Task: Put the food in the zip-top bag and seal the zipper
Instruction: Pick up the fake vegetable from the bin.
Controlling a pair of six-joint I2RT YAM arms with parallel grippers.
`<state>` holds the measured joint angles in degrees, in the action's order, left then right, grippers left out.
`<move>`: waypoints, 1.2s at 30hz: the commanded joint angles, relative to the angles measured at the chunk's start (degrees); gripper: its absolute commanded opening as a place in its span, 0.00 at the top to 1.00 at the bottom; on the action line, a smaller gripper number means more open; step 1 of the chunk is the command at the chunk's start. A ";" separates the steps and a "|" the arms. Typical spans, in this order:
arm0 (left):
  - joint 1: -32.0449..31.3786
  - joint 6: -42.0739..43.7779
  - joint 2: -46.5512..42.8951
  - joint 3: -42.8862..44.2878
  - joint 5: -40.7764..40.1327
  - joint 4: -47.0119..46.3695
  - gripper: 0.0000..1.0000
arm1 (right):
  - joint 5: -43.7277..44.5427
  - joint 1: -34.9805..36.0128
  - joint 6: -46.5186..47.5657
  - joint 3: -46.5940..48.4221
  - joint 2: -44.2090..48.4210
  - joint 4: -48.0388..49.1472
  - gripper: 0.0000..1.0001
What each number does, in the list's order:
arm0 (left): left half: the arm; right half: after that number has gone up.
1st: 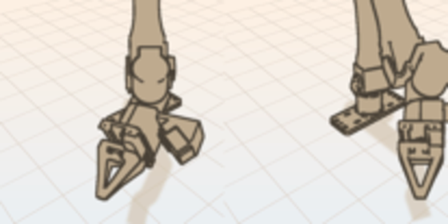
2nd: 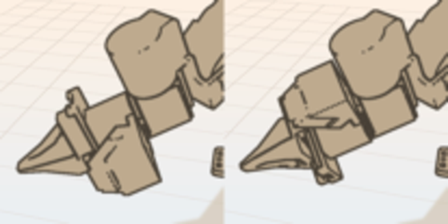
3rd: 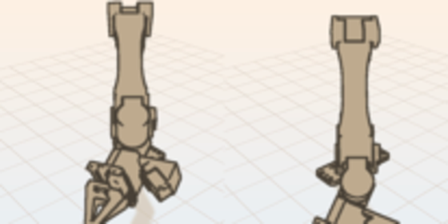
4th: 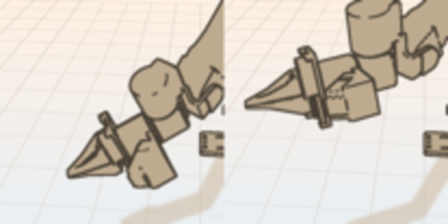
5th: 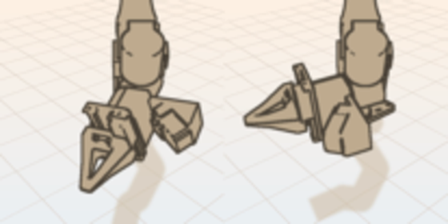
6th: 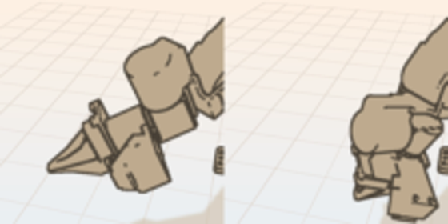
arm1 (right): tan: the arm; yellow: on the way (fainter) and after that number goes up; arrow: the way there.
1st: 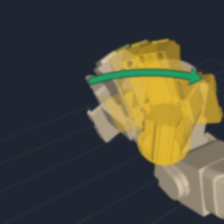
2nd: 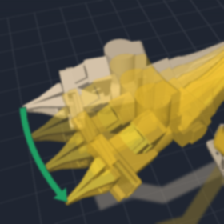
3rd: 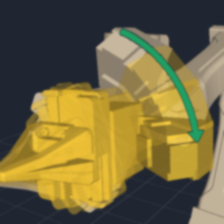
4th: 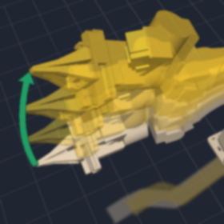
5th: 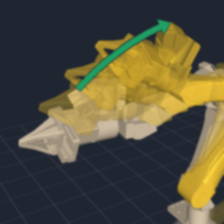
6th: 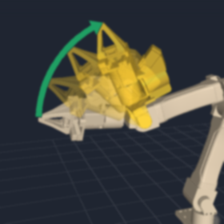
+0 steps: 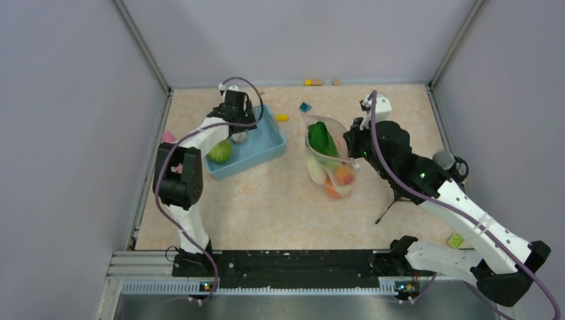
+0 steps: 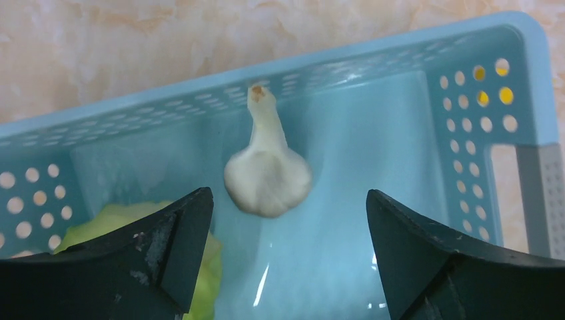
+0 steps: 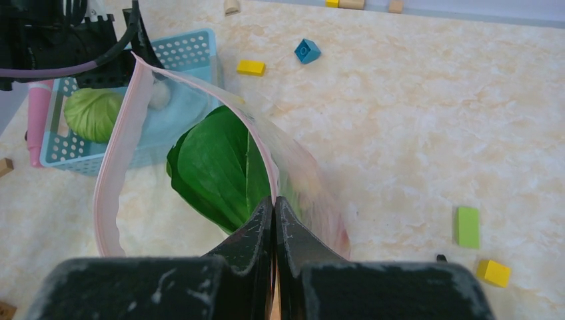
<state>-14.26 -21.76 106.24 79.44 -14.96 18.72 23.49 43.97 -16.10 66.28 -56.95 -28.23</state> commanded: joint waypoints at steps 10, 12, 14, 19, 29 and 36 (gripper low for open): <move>1.24 1.27 10.24 6.82 -4.87 -7.64 0.24 | 2.24 -0.55 2.55 -0.71 1.33 5.00 1.00; 1.25 1.56 11.07 6.91 -5.34 -7.76 0.28 | 2.25 -0.48 2.64 -0.65 1.23 5.02 1.00; 1.33 1.55 11.71 7.51 -5.79 -7.04 0.33 | 2.19 -0.55 2.89 -0.65 1.12 5.17 1.00; 1.43 1.54 12.47 8.19 -5.74 -6.41 0.42 | 2.10 -0.50 3.04 -0.58 1.14 5.22 1.00; 1.52 2.39 13.44 8.75 -6.00 -5.80 0.65 | 1.19 -0.54 3.09 -0.64 1.85 5.32 1.00; 1.52 3.37 15.19 10.80 -7.15 -3.52 0.83 | 0.80 -0.55 3.13 -0.79 2.10 5.66 1.00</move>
<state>-13.15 -19.31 120.29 87.68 -20.60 14.22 24.29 43.97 -13.52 65.23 -56.62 -26.17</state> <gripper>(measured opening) 0.225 0.007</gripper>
